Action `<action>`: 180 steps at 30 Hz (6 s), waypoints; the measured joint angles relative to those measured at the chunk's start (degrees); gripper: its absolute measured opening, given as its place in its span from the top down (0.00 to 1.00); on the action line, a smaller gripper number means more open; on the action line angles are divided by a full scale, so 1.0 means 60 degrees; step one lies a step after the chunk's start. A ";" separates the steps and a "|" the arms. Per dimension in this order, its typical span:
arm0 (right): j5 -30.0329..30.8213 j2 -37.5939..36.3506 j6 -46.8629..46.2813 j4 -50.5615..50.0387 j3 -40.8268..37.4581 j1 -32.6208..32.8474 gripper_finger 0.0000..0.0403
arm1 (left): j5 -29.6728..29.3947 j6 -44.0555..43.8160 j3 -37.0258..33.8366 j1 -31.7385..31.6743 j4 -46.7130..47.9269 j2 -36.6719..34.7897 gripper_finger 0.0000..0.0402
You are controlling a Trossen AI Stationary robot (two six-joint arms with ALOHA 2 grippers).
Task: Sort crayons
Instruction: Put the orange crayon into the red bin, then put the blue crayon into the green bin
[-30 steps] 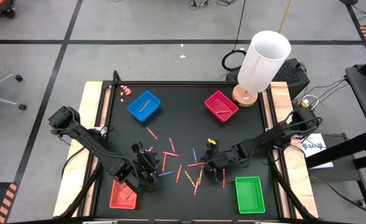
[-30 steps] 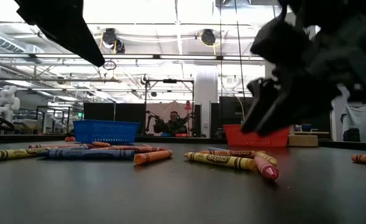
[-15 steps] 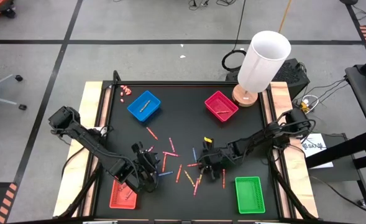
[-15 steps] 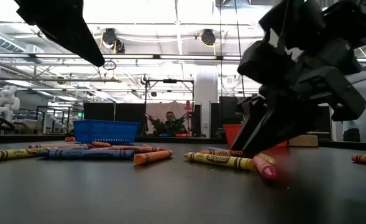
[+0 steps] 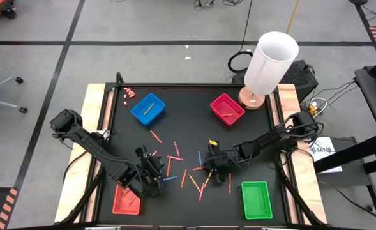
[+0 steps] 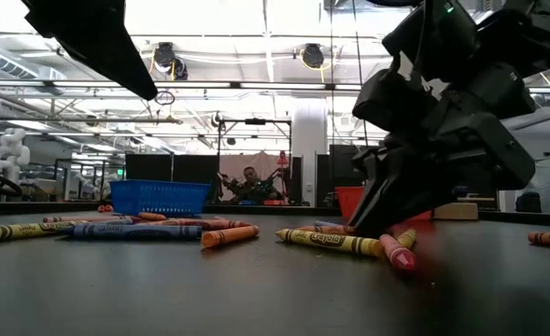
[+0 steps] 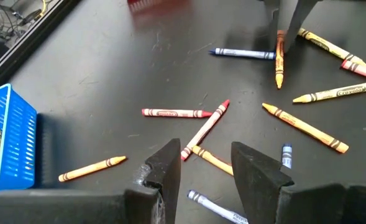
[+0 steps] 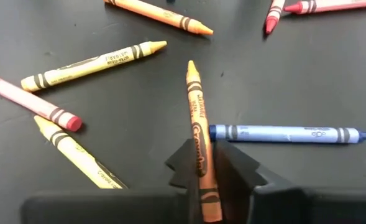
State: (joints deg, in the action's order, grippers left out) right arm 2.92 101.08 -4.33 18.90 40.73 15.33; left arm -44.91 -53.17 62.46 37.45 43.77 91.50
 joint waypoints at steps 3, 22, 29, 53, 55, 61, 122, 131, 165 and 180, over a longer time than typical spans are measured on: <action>-0.0004 -0.0004 0.0300 -0.0015 -0.0001 0.0000 0.98 | 0.0000 0.0000 0.0000 0.0000 0.0000 0.0000 0.65; 0.0003 -0.1788 0.1028 -0.1007 -0.0032 0.0443 1.00 | -0.0098 -0.0003 -0.0001 0.0000 -0.0039 0.0000 0.65; 0.0917 -0.3309 0.1606 -0.1734 -0.0025 0.0570 1.00 | -0.0102 -0.0011 -0.0003 0.0000 -0.0057 0.0000 0.65; 0.2185 -0.6350 0.5630 -0.4631 -0.0022 0.1405 1.00 | -0.0142 0.0189 -0.0004 -0.0115 -0.0426 0.0000 0.65; 0.2361 -0.6368 0.5615 -0.4692 -0.0022 0.1410 1.00 | -0.0142 0.0208 -0.0004 -0.0117 -0.0426 0.0000 0.65; 0.2528 -0.6364 0.5049 -0.4704 -0.0018 0.1402 1.00 | -0.0125 0.0237 -0.0004 -0.0117 -0.0430 0.0000 0.65; 0.3716 -0.3599 -0.0702 -0.5369 -0.0011 -0.6506 0.97 | -0.0055 0.0204 -0.0004 -0.0117 -0.0492 0.0000 0.65; 0.3716 -0.3585 -0.1046 -0.5377 -0.0011 -0.6506 0.97 | -0.0055 0.0197 -0.0004 -0.0117 -0.0492 0.0000 0.65; 0.6016 -0.5049 -0.4181 -0.5804 -0.0018 0.0950 0.63 | 0.1661 0.6463 0.0113 -0.2161 -0.5622 0.0194 0.65; 0.4775 -0.1894 -0.4162 -0.2143 0.0367 0.1251 0.63 | 0.2517 0.6534 0.0023 -0.2343 -0.5676 0.0197 0.65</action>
State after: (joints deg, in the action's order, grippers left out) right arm 31.57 89.71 -29.30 6.04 42.93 22.84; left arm -29.80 -13.96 62.59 23.39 9.71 92.68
